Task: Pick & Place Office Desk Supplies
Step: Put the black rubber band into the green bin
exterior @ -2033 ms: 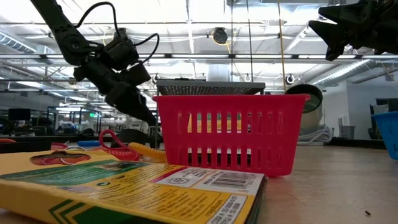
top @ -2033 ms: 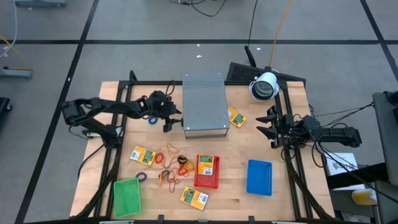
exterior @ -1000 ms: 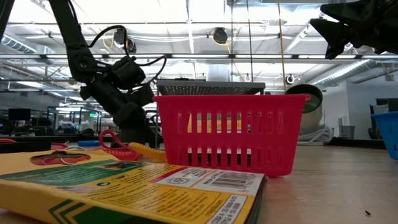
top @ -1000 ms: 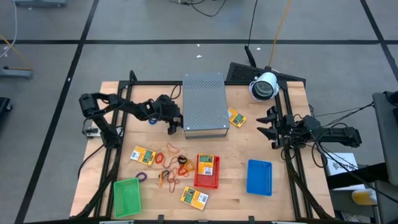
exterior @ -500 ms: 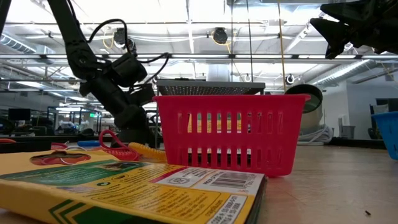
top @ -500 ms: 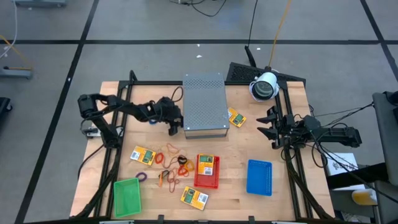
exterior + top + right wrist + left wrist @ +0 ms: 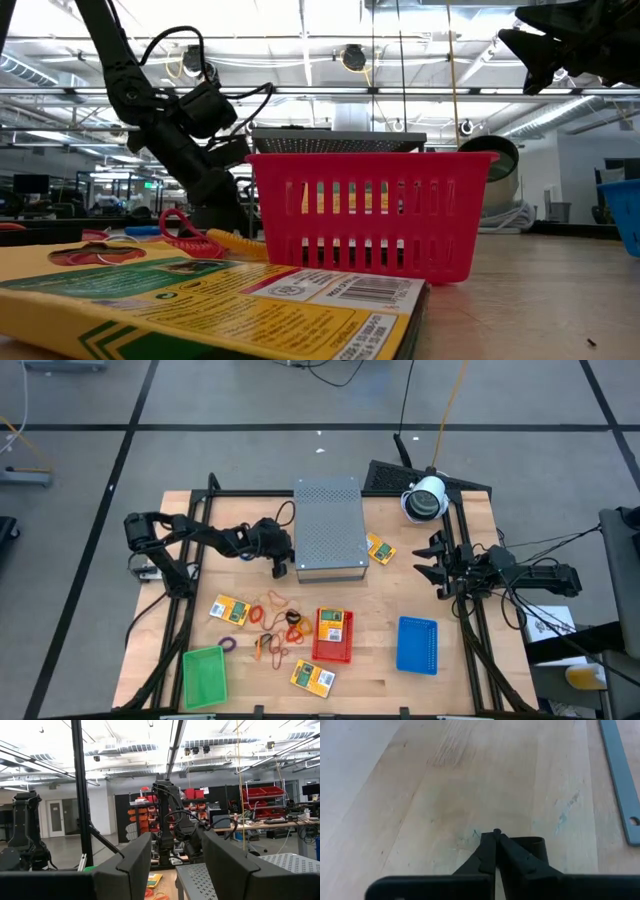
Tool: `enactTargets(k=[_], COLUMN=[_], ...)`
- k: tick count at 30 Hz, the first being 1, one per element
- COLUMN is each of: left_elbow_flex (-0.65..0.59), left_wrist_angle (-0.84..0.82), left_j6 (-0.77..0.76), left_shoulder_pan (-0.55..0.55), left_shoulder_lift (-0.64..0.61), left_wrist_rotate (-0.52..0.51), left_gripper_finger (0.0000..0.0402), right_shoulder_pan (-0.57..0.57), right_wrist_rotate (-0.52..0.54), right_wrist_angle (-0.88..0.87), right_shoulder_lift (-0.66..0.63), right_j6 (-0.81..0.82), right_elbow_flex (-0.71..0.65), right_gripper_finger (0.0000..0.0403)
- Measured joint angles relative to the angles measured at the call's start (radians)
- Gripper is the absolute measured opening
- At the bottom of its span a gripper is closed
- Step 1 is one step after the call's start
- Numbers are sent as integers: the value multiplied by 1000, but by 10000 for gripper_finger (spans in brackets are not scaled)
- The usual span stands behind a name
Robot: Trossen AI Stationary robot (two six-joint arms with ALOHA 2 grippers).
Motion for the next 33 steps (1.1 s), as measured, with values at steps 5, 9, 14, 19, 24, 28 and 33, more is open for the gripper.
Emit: enactTargets(k=[5, 9, 14, 19, 24, 28, 33], left_elbow_flex=[-5, -8, -7, -5, -5, -3, -3], left_wrist_angle=[-137, -298, -427, -497, -548, -601, -641], left_j6=[-12, -24, -70, -137, -209, -275, -362], left_shoulder_pan=[0, -3, -41, -107, -192, -263, -367], left_shoulder_lift=[-106, -228, -386, -549, -697, -800, -894], left_wrist_rotate=[-5, -31, -63, -60, -57, -56, -55], left_gripper_finger=[8, 7, 5, 5, 8, 5, 7], right_shoulder_pan=[0, 0, 0, 0, 0, 0, 0], right_wrist_rotate=[0, 1, 3, 3, 3, 3, 3], right_wrist_angle=[0, 0, 0, 0, 0, -1, -1], right_shoulder_lift=[0, 0, 0, 0, 0, 0, 0], right_j6=[0, 0, -3, -3, -2, 0, 0], right_elbow_flex=[0, 0, 0, 0, 0, 0, 0], right_gripper_finger=[169, 169, 169, 169, 169, 169, 169])
